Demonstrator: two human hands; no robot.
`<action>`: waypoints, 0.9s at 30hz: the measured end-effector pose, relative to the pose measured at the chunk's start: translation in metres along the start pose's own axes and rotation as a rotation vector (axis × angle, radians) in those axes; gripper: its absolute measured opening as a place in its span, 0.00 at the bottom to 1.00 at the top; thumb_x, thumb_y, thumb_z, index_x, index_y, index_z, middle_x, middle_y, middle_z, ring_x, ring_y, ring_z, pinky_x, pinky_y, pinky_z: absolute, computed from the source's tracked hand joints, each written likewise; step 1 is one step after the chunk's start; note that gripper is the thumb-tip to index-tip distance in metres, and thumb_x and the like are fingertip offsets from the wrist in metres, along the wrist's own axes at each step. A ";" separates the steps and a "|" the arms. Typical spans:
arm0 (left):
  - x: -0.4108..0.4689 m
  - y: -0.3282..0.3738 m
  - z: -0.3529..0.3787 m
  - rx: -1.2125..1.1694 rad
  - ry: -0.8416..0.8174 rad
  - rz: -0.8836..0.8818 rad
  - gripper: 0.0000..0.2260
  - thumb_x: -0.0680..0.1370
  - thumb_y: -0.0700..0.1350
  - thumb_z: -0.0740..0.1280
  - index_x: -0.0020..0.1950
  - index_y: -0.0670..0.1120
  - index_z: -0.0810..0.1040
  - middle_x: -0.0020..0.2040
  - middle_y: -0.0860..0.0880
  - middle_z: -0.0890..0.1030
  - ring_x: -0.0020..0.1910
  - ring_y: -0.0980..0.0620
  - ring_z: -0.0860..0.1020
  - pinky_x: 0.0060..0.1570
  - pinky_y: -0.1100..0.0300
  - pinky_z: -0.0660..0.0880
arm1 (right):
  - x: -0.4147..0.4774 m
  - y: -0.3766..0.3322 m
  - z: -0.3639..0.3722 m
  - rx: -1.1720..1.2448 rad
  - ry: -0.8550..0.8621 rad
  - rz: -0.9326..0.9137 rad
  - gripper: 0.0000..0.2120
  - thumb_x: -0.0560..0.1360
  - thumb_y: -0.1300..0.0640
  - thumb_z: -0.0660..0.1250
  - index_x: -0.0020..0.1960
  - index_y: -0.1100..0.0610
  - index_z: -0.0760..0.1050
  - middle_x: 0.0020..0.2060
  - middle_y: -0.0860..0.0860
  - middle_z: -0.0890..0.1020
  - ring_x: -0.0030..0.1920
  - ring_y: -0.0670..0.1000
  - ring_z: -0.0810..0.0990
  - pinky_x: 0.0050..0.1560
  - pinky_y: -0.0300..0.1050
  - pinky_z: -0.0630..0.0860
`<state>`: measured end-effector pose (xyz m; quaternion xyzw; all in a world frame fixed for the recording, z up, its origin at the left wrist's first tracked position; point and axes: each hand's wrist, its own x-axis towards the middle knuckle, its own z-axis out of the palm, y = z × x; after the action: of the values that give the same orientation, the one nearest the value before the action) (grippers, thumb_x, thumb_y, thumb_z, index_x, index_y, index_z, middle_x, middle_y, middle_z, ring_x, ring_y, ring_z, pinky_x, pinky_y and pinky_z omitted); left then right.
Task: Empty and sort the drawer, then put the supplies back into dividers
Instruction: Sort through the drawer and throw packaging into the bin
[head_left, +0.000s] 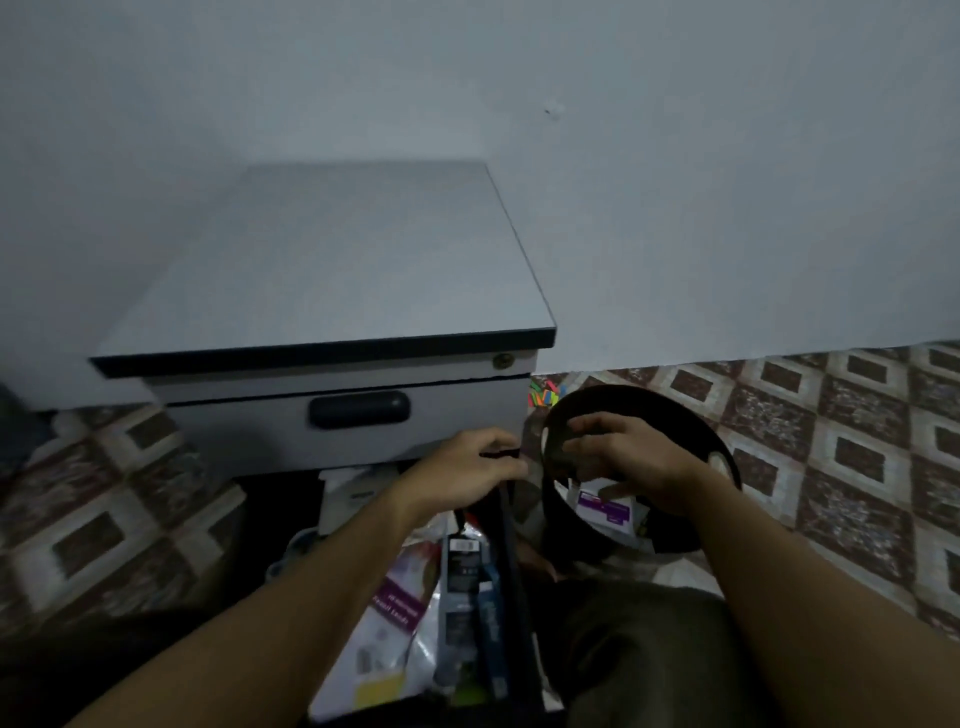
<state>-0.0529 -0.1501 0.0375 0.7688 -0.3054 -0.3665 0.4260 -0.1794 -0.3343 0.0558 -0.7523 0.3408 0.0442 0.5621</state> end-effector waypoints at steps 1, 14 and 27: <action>-0.012 -0.006 -0.011 0.002 0.022 -0.018 0.18 0.80 0.48 0.68 0.70 0.50 0.74 0.65 0.53 0.77 0.60 0.56 0.75 0.54 0.63 0.71 | -0.004 -0.007 0.011 -0.034 -0.025 -0.007 0.14 0.76 0.54 0.70 0.61 0.50 0.76 0.52 0.55 0.83 0.51 0.57 0.83 0.49 0.53 0.78; -0.102 -0.126 -0.104 -0.050 0.408 -0.230 0.18 0.79 0.42 0.70 0.69 0.44 0.76 0.62 0.48 0.78 0.57 0.50 0.78 0.54 0.60 0.75 | 0.001 -0.012 0.177 -0.088 -0.140 -0.117 0.23 0.74 0.57 0.73 0.68 0.55 0.73 0.60 0.54 0.77 0.53 0.52 0.79 0.46 0.40 0.77; -0.044 -0.162 -0.107 0.178 0.254 -0.270 0.28 0.79 0.46 0.68 0.78 0.53 0.65 0.80 0.46 0.56 0.76 0.44 0.61 0.72 0.59 0.61 | 0.042 0.010 0.218 -0.331 -0.026 -0.060 0.39 0.61 0.36 0.71 0.71 0.39 0.67 0.71 0.54 0.68 0.71 0.62 0.64 0.71 0.58 0.64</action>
<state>0.0368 0.0040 -0.0519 0.8774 -0.1743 -0.2919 0.3386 -0.0842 -0.1643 -0.0508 -0.8439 0.2987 0.0925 0.4360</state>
